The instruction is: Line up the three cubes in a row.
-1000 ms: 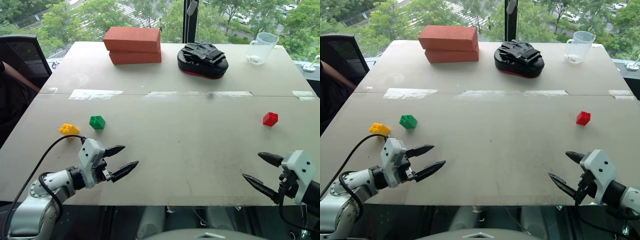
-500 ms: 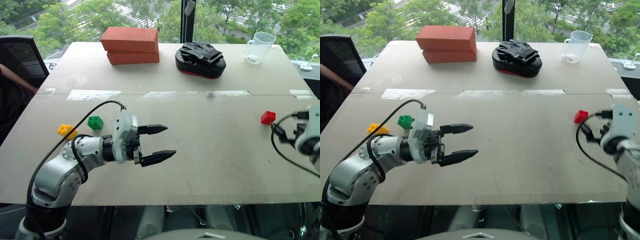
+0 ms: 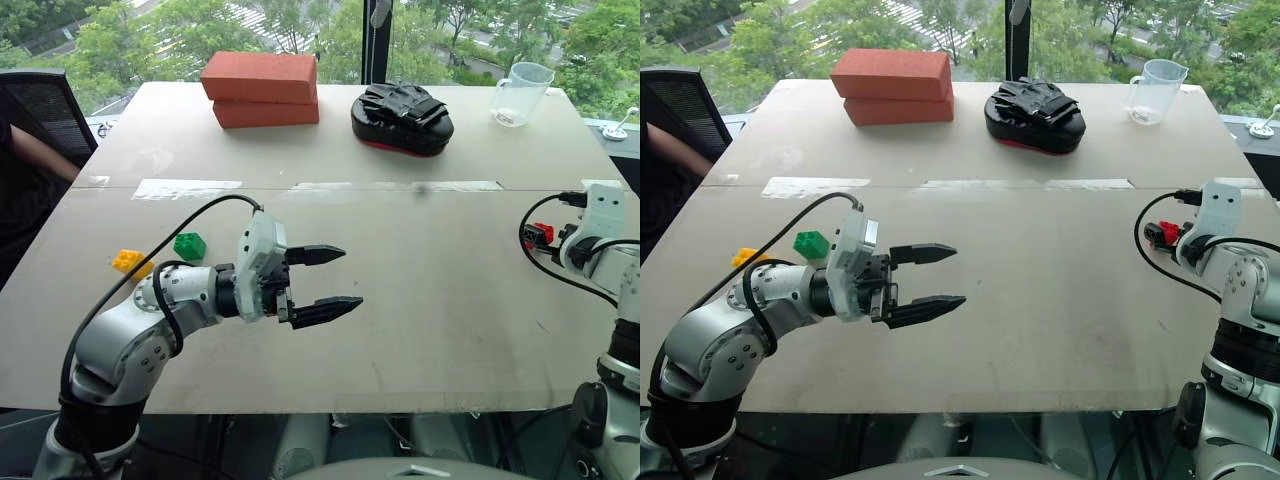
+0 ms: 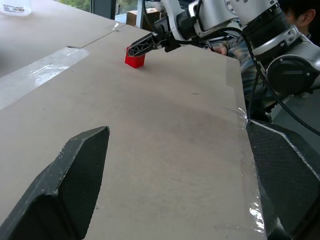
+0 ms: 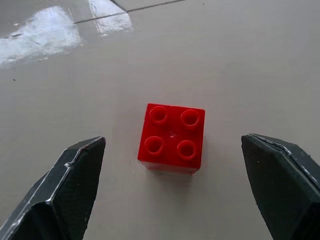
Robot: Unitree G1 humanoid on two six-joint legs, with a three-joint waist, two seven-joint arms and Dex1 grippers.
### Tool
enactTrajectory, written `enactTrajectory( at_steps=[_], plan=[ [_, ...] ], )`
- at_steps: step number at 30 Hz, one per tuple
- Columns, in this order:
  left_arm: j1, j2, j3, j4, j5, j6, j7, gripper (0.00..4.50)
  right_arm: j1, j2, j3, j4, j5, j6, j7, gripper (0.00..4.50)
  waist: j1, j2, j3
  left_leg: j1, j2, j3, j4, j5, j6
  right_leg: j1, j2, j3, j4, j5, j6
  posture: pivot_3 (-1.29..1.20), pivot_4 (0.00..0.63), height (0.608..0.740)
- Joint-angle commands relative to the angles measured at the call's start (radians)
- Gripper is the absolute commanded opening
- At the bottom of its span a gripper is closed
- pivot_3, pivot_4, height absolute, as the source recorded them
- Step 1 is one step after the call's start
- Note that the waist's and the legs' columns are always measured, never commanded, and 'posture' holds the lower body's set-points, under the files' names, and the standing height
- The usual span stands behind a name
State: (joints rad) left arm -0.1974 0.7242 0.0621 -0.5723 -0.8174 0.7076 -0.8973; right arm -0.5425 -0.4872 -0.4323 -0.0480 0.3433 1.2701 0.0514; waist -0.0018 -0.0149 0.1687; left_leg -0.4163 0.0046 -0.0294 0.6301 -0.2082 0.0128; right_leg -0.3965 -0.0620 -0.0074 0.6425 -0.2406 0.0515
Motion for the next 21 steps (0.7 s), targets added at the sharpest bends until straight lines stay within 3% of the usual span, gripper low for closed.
enactTrajectory(
  at_steps=[1, 6, 10, 14, 17, 21],
  plan=[
    [0.006, -0.006, 0.006, -0.05, -0.009, -0.016, 0.017, 4.5, -0.037, -0.018, 0.031, 0.072, -0.028, -0.089, 0.02, 3.68, -0.007, 0.0, 0.0, 0.0, 0.0, 0.0, 0.001, 0.0, 0.0, 0.0, 0.0, 0.0, 0.0, 0.0, 0.0, 0.0, 0.15, 0.74],
    [0.021, -0.003, 0.015, -0.051, -0.005, -0.017, 0.029, 4.5, -0.038, -0.049, 0.069, 0.14, -0.045, -0.151, 0.072, 1.29, -0.012, 0.0, 0.0, 0.0, 0.0, 0.001, 0.001, 0.0, 0.0, 0.0, 0.001, 0.002, 0.0, 0.001, 0.001, 0.0, 0.15, 0.74],
    [0.06, 0.003, 0.029, -0.035, 0.022, -0.047, 0.024, 4.5, 0.025, -0.14, 0.188, 0.059, -0.02, -0.236, 0.271, 1.29, -0.011, 0.0, 0.0, 0.0, 0.0, 0.001, 0.001, 0.0, 0.0, 0.0, 0.001, 0.003, 0.0, 0.001, 0.001, 0.0, 0.15, 0.74],
    [0.12, -0.001, 0.066, -0.001, 0.066, -0.121, 0.008, 4.5, 0.089, -0.215, 0.322, -0.09, 0.043, -0.445, 0.598, 1.29, -0.015, 0.001, 0.001, 0.0, 0.001, 0.002, 0.001, 0.0, 0.0, 0.0, 0.001, 0.003, 0.0, 0.001, 0.001, 0.0, 0.15, 0.74],
    [0.176, 0.027, 0.109, 0.039, 0.098, -0.17, -0.031, 4.5, 0.043, -0.255, 0.541, -0.123, -0.018, -0.625, 0.829, 1.29, -0.023, 0.001, 0.001, 0.002, 0.003, 0.002, 0.001, 0.0, 0.0, 0.0, 0.003, 0.005, 0.0, 0.001, 0.001, 0.0, 0.15, 0.74],
    [0.209, 0.083, 0.159, 0.05, 0.04, -0.131, -0.09, 4.5, -0.061, -0.225, 0.716, -0.029, -0.101, -0.747, 0.966, 1.29, -0.026, -0.001, 0.002, 0.002, 0.007, 0.0, 0.002, 0.0, 0.0, 0.0, 0.008, 0.005, 0.0, -0.003, -0.001, 0.0, 0.15, 0.74]
  ],
)
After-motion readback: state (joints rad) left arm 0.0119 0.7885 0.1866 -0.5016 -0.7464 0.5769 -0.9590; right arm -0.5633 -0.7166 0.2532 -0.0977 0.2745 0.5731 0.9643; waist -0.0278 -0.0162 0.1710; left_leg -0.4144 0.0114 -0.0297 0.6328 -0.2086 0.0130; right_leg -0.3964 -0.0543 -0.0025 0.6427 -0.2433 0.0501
